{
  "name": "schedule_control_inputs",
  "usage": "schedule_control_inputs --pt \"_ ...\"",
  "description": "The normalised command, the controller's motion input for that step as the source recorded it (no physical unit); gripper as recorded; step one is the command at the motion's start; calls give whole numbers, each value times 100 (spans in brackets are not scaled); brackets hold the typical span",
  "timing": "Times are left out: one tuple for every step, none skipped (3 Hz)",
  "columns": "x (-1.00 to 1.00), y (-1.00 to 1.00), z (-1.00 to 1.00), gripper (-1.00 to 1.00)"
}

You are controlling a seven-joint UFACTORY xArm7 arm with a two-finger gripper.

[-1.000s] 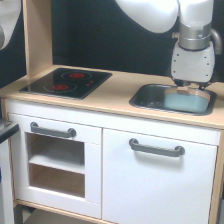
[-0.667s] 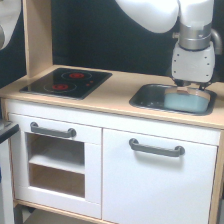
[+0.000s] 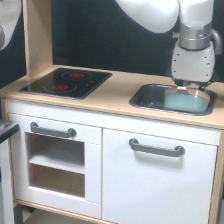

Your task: Place the pot in the sink

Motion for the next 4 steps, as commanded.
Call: schedule_control_inputs --pt "55 7 68 93" --pt "49 7 74 92" --pt "45 10 60 93" --pt "50 8 63 93"
